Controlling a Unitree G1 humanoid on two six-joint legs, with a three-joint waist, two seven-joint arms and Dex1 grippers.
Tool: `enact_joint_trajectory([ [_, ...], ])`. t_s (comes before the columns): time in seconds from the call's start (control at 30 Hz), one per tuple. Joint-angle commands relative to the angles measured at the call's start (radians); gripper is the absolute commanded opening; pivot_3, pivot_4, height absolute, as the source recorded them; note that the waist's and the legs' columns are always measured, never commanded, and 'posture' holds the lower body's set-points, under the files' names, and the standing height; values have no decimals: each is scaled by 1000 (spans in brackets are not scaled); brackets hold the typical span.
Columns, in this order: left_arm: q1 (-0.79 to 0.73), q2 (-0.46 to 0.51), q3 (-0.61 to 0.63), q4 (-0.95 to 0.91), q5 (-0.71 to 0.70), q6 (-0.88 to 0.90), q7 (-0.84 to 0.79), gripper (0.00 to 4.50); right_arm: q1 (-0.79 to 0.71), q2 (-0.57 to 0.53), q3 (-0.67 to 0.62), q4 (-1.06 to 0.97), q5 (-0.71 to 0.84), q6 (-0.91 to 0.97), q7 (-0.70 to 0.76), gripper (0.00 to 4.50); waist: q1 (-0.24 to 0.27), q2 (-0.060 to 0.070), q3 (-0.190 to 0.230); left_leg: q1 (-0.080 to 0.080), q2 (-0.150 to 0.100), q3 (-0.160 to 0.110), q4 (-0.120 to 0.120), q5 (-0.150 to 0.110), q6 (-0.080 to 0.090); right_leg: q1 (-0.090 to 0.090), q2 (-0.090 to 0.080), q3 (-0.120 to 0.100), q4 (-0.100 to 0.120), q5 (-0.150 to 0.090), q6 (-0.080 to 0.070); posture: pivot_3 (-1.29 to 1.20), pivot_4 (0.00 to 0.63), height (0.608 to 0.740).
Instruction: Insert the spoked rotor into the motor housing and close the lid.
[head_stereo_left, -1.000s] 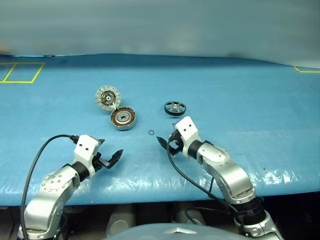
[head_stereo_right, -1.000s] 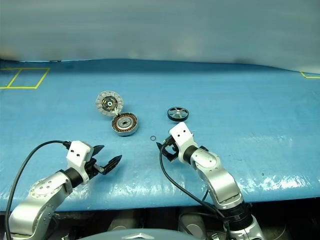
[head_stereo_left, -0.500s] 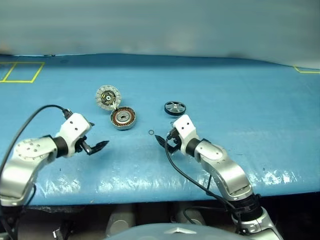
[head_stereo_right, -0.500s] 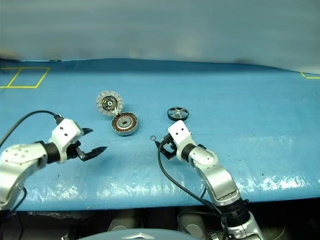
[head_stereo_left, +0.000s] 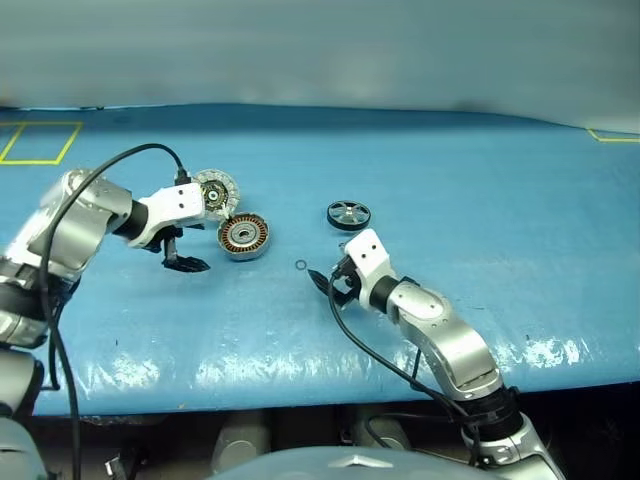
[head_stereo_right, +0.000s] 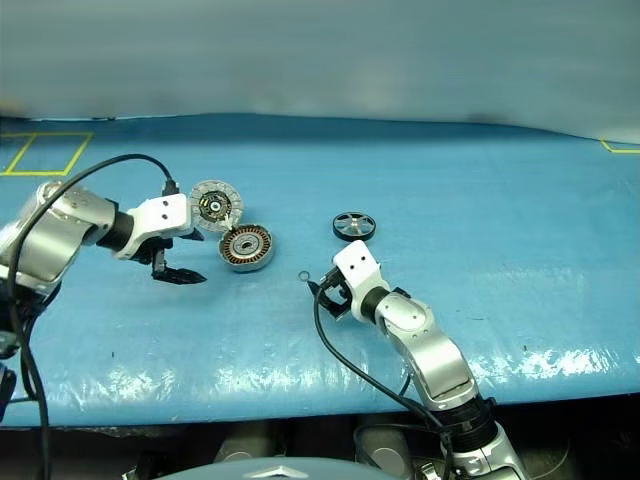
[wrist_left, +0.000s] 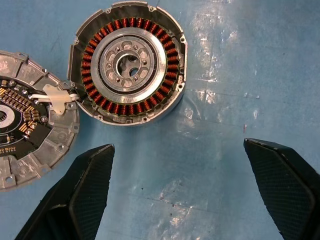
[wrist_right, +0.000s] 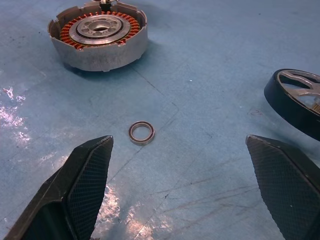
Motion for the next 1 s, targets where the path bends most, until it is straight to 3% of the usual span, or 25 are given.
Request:
enact_joint_trajectory([
  [0.03,-88,-37,-60,84,85,-54,-79,4500,-8,12,-13,-23,0,-23,-6,4478,0,0,0,0,0,0,0,0,0,0,0,0,0,0,0,0,150,740],
  [0.5,-287,-188,-177,354,315,-168,-220,4500,5,23,-2,-28,0,-18,-4,4478,-2,-1,0,-1,0,-1,3,-1,1,0,0,0,1,1,1,0,150,740],
  [1.0,-352,-326,-198,500,407,-201,-223,4500,26,15,2,-56,1,-6,-5,4478,1,-1,0,-1,0,-2,5,-1,1,1,0,0,2,1,2,0,150,740],
])
